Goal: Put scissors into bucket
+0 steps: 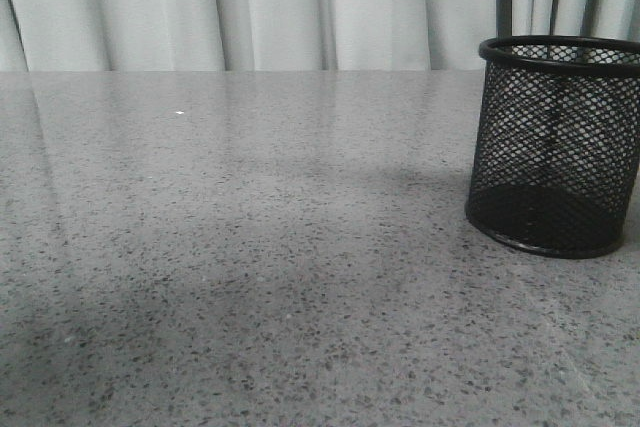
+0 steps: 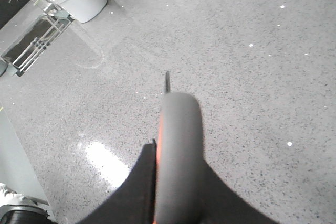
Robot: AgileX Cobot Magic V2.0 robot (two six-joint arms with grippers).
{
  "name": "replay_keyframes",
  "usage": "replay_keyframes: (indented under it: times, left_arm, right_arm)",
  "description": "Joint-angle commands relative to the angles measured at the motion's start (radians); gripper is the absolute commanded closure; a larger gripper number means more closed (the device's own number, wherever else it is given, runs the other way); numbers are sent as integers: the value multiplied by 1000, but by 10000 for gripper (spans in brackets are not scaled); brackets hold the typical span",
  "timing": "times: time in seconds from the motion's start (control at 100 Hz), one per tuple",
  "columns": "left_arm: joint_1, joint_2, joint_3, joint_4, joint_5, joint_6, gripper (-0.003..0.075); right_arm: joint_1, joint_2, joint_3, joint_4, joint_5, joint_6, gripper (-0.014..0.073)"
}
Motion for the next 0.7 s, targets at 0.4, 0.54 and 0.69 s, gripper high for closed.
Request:
replay_keyframes:
  times: [0.4,0.54,0.69]
  left_arm:
    - [-6,-226,38,311,192,-617,741]
    - [-6,-229,110,353,141,-665,741]
    - [-6,-229,171,353,69,-665,741]
  right_arm:
    - [-135,40,-536,-680,680,421,637]
    - [-133,27,-573,-728,677,484,637]
    - [-121,-42,-513,-764,681,511,637]
